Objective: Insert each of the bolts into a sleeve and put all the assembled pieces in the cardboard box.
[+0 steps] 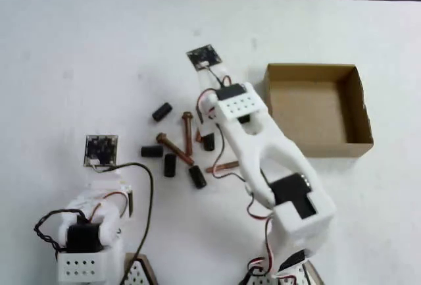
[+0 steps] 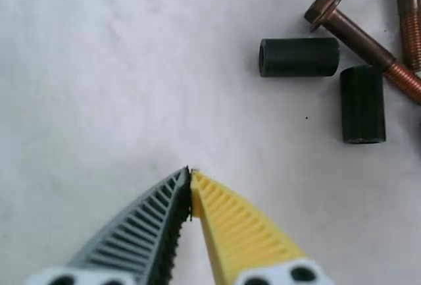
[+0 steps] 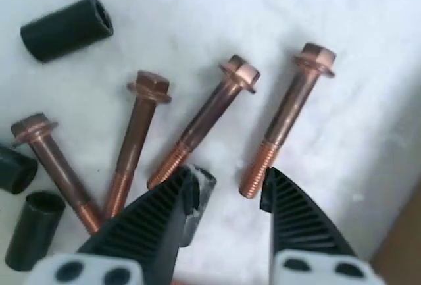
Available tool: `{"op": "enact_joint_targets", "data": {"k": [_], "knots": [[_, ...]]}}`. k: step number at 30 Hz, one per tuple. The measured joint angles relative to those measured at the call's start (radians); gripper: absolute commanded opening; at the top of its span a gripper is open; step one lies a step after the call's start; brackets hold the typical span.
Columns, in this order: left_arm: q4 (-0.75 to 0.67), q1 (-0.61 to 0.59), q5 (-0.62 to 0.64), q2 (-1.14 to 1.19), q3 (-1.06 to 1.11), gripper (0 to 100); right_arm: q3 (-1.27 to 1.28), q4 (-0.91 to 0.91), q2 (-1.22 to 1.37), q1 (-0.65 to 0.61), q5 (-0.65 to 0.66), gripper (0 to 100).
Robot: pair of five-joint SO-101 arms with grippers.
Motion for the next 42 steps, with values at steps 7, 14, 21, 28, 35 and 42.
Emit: {"op": "enact_joint_targets", "data": {"k": [7, 14, 21, 28, 35, 42], "knots": [[0.000, 0.000, 0.000, 0.000, 0.000, 2, -0.075, 0.083, 0.087, -0.029, -0.064, 14.9], [0.000, 0.000, 0.000, 0.000, 0.000, 2, -0.086, 0.084, 0.115, -0.040, -0.068, 14.9], [0.000, 0.000, 0.000, 0.000, 0.000, 2, -0.087, 0.146, 0.118, -0.040, -0.068, 14.9], [0.000, 0.000, 0.000, 0.000, 0.000, 2, -0.054, 0.130, 0.137, -0.041, -0.068, 14.8], [0.000, 0.000, 0.000, 0.000, 0.000, 2, -0.051, 0.124, 0.137, -0.035, -0.068, 1.2], [0.000, 0.000, 0.000, 0.000, 0.000, 2, -0.048, 0.121, 0.138, -0.034, -0.068, 1.6]]}}
